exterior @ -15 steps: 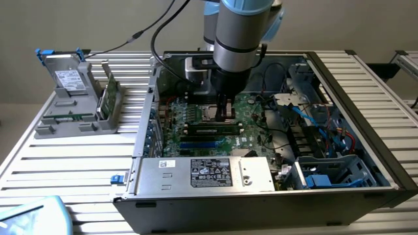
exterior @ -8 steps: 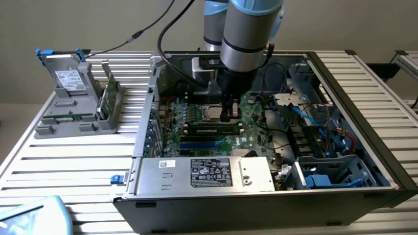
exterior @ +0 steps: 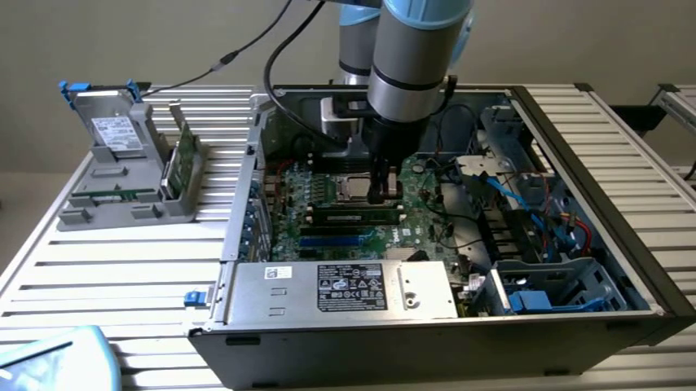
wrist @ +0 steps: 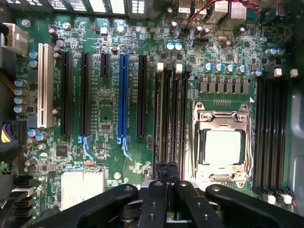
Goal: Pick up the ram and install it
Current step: 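Press down the ram until it locks into place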
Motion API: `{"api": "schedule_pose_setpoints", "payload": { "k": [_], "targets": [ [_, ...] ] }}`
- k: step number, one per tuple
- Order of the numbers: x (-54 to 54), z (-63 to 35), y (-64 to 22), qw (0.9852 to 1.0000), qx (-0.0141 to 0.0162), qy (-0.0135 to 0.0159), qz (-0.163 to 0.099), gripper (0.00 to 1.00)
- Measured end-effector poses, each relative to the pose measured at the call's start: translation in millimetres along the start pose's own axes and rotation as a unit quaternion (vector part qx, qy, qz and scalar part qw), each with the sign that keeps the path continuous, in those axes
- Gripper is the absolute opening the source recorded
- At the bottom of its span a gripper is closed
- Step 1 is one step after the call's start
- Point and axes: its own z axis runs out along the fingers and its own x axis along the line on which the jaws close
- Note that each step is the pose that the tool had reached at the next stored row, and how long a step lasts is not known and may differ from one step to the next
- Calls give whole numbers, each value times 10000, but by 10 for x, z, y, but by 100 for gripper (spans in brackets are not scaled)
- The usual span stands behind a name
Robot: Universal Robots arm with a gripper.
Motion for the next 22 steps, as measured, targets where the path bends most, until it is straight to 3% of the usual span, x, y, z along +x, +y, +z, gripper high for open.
{"api": "schedule_pose_setpoints", "payload": {
  "k": [22],
  "targets": [
    [10, 94, -26, 10000, 0, 0, -1, 11]
  ]
}}
